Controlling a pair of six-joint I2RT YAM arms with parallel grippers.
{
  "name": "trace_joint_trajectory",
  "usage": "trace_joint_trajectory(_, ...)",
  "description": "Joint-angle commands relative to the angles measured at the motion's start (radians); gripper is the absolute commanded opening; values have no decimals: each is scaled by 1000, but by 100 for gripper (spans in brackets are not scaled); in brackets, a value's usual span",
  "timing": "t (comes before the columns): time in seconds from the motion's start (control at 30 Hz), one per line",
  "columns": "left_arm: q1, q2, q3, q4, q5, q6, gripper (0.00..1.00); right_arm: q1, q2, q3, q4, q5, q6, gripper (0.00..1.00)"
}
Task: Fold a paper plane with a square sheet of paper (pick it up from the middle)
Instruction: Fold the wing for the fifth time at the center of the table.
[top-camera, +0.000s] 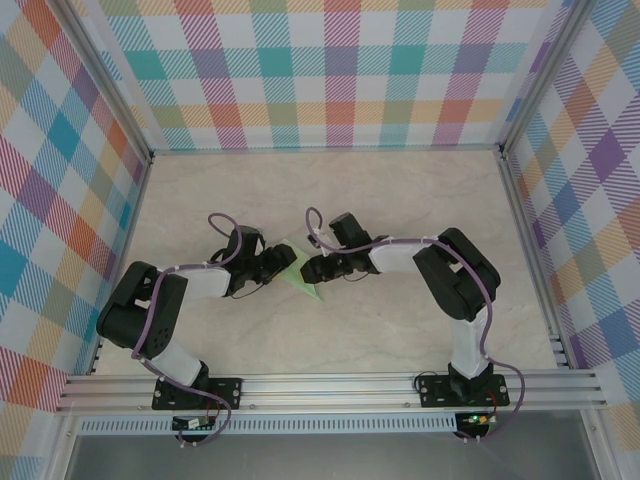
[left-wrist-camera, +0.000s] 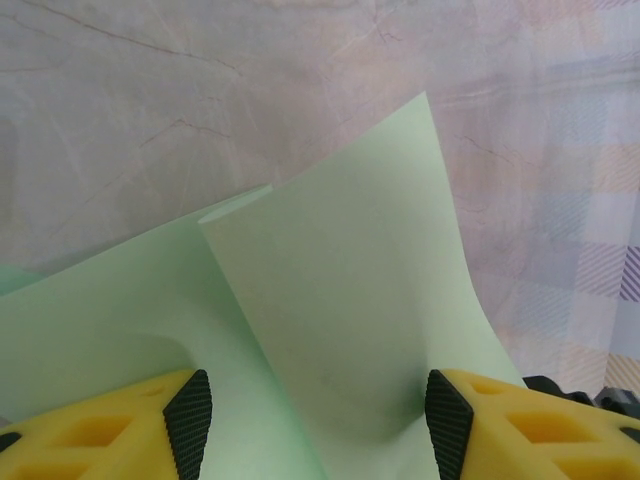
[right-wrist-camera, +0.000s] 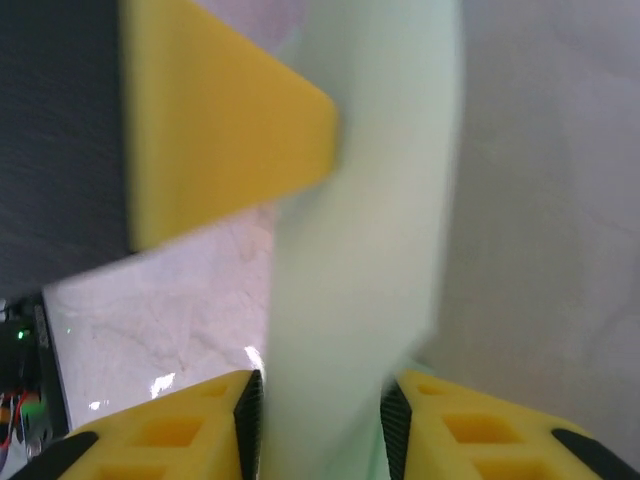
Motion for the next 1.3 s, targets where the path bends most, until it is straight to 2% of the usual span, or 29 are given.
trace_joint_trajectory(0.0, -5, 14, 18, -35, -22, -2, 61, -1, -65, -62, 129, 64, 109, 41)
trace_joint_trajectory(0.3, -5, 24, 21, -46, -34, -13, 57, 64, -154, -198, 298, 231, 256, 44)
trace_joint_trajectory(0.67, -5, 21, 20, -49, -34, -15, 56, 95, -135, -240, 413, 271, 362, 40)
trace_joint_trajectory(0.83, -5, 14, 17, -50, -35, -15, 55, 97, -118, -236, 428, 292, 380, 32)
trace_joint_trajectory(1.27, -5, -42, -1, -44, -28, -28, 57, 105, -69, -198, 413, 240, 358, 10)
